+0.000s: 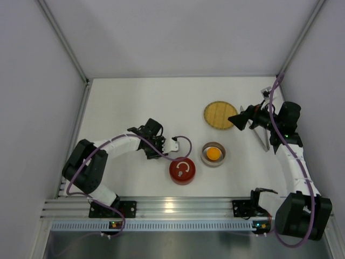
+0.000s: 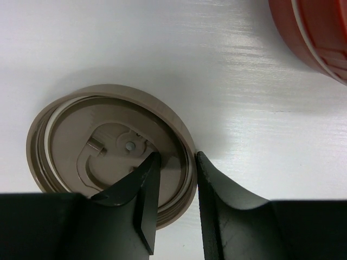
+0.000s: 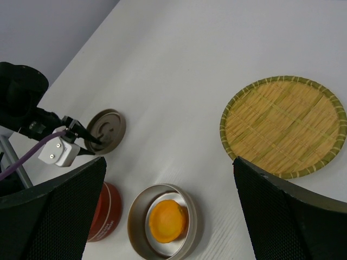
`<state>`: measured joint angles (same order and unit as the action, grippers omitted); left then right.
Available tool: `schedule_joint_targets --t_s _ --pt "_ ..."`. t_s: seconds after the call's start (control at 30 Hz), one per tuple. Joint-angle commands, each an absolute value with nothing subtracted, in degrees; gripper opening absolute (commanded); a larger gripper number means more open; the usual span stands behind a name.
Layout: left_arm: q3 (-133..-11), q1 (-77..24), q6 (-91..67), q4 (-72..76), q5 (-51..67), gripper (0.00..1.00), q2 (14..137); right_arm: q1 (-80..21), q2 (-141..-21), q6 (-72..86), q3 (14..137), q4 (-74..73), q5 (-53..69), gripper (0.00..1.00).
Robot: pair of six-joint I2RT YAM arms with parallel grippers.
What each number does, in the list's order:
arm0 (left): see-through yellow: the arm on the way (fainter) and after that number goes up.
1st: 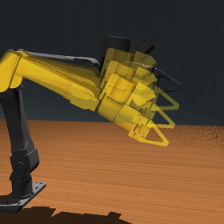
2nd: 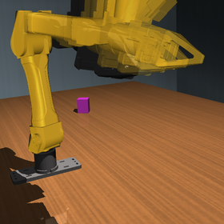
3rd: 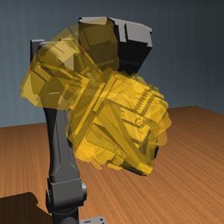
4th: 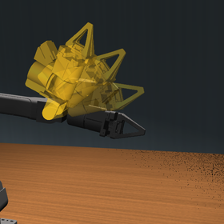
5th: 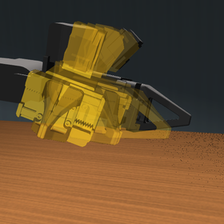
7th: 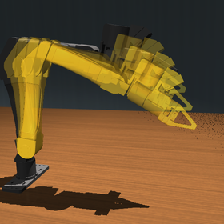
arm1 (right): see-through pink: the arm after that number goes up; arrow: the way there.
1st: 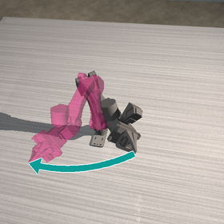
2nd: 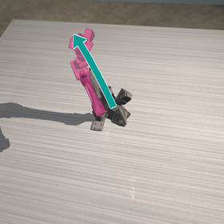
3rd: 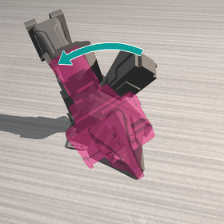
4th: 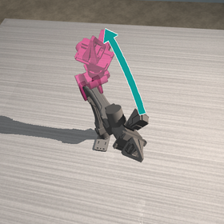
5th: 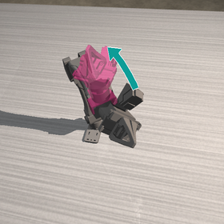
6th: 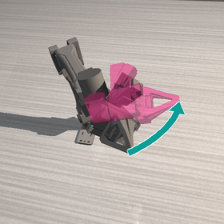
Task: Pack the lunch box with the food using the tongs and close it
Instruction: Pick up the box lid from the center of the board.
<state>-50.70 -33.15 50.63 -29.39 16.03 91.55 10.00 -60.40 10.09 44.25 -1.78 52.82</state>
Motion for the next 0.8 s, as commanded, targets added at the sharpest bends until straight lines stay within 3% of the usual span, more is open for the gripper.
schedule_joint_targets --t_s 0.0,0.13,0.27,0.53,0.77 --pt "-46.32 -33.22 51.5 -34.45 17.32 0.19 92.29 11.25 -60.12 9.67 45.88 -1.76 53.61 0.99" --pt "-46.31 -33.22 49.05 -34.28 17.4 0.25 93.86 11.25 -60.38 10.81 45.53 -0.62 53.7 0.99" --pt "-51.84 -31.91 43.87 -37.26 21.69 0.0 94.57 11.08 -60.64 11.51 46.4 -0.62 54.05 0.99" --pt "-81.53 -25.49 29.46 -50.71 48.49 0.0 87.91 8.8 -61.08 9.49 52.02 -2.02 51.68 0.99" --pt "-86.22 -25.49 18.9 -43.16 60.28 0.0 82.27 0.45 -64.77 14.32 53.79 4.47 50.71 0.98"
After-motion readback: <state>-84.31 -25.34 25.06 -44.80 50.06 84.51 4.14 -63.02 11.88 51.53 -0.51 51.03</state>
